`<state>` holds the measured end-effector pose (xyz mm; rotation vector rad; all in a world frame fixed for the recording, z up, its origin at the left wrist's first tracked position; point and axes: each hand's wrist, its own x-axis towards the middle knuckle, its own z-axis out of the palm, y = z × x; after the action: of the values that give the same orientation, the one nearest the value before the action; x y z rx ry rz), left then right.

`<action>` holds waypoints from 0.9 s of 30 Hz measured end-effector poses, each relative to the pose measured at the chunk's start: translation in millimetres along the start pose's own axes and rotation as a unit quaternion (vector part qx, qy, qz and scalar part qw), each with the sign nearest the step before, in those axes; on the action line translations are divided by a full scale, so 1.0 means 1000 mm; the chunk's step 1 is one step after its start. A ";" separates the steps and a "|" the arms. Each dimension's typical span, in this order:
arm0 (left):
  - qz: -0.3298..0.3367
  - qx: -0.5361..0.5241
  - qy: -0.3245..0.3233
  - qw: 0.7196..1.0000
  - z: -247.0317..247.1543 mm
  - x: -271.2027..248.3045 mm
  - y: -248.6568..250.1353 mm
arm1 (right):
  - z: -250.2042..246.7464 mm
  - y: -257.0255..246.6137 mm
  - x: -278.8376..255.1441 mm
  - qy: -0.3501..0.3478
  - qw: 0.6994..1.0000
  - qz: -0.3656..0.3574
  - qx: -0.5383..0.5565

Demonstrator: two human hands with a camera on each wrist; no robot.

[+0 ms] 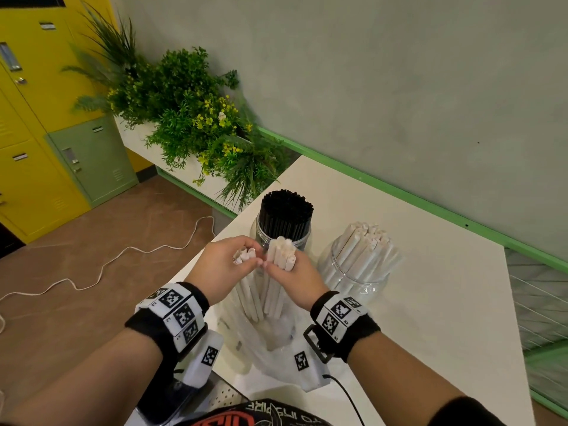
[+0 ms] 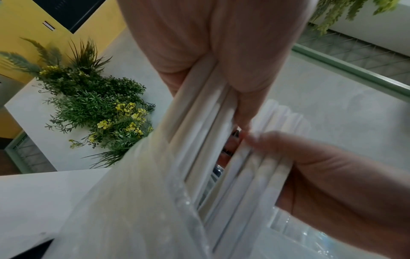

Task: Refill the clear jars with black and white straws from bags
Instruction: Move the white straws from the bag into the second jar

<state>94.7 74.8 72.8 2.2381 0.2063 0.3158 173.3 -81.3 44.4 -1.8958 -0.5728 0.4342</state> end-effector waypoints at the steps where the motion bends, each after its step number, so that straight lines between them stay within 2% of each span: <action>1: 0.002 0.001 0.004 1.000 0.001 0.001 0.000 | -0.007 -0.006 -0.002 0.020 1.000 -0.007 0.007; 5: 0.001 -0.014 0.006 1.000 0.007 0.004 0.002 | -0.049 -0.037 -0.014 0.108 0.989 -0.060 0.078; 9: 0.020 -0.044 -0.004 0.999 0.016 0.009 0.010 | -0.097 -0.064 -0.026 0.214 0.960 -0.117 0.140; 15: 0.035 -0.051 -0.021 0.998 0.022 0.012 0.013 | -0.146 -0.087 -0.045 0.333 0.913 -0.200 0.121; 20: 0.028 -0.016 -0.032 0.999 0.020 0.014 0.005 | -0.163 -0.083 -0.051 0.369 0.899 -0.206 0.116; 27: 0.062 0.061 -0.052 0.995 0.016 0.019 -0.004 | -0.159 -0.067 -0.051 0.359 0.912 -0.170 0.097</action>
<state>117.1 70.2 62.2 2.3855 0.0319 0.2582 204.6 -208.3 167.6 -1.5682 -0.3275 -0.4176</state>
